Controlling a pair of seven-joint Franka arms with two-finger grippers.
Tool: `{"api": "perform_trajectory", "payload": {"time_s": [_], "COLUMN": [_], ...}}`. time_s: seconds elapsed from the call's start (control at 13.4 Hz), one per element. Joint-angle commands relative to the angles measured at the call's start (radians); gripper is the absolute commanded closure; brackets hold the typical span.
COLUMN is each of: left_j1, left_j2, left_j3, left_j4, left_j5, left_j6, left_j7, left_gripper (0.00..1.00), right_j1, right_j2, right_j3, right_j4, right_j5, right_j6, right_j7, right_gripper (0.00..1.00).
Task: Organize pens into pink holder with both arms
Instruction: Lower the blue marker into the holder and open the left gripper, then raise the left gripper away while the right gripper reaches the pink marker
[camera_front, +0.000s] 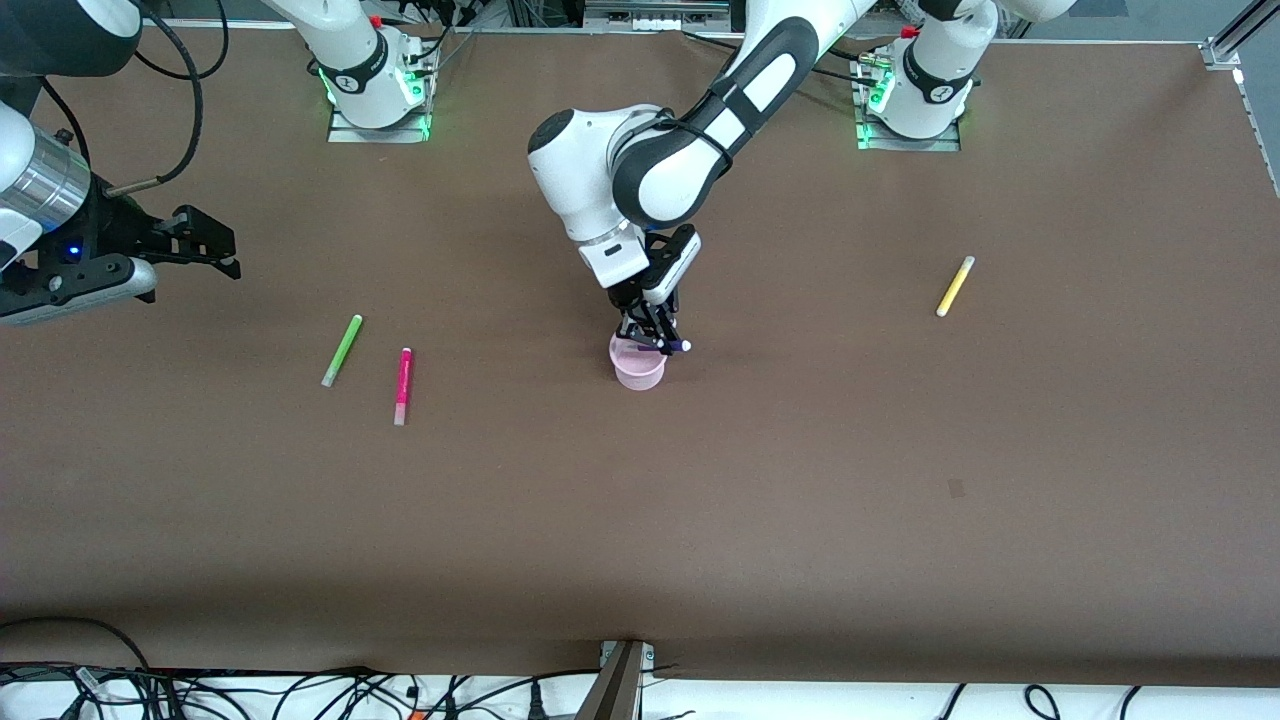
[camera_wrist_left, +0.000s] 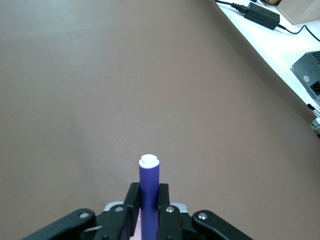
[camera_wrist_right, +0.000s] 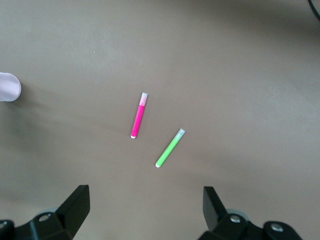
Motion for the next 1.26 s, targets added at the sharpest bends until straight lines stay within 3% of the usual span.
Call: {"api": "perform_trajectory", "payload": {"time_s": [0.0,0.07,0.15,0.22,0.37,0.67,1.19], "left_j1": [-0.020,-0.018,-0.015,-0.007,0.041,0.173,0.517], "left_j2": [0.013,0.008,0.004,-0.010,-0.082,-0.234,-0.462], "left_j3": [0.012,0.012,0.012,0.010,0.000,-0.003,-0.003], "left_j4": [0.037,0.037,0.038,0.038,0.028,0.020,0.020], "left_j5": [0.026,0.023,0.022,0.018,-0.028,-0.328,-0.716], "left_j6": [-0.024,-0.024,-0.024,-0.025,-0.030,-0.050,-0.290], "left_j7": [-0.009,0.023,0.053,0.092,0.194,0.618,1.443], "left_gripper": [0.53,0.41,0.17,0.00,0.00,0.00,0.00], "right_j1": [-0.002,0.000,-0.003,-0.009,-0.009,-0.012,-0.046], "right_j2": [0.002,0.016,0.033,0.049,0.060,0.096,0.169], "right_j3": [-0.003,-0.003,-0.003,-0.004,-0.004,-0.006,-0.009], "right_j4": [0.002,0.005,0.005,0.005,0.005,0.005,-0.013], "right_j5": [0.016,0.005,0.004,0.004,0.001,-0.002,0.020], "right_j6": [0.010,0.018,0.025,0.031,0.032,0.027,-0.004], "right_j7": [-0.007,-0.007,-0.007,-0.007,-0.007,-0.008,0.002], "right_gripper": [0.00,0.00,0.00,0.00,0.00,0.00,0.00]}}
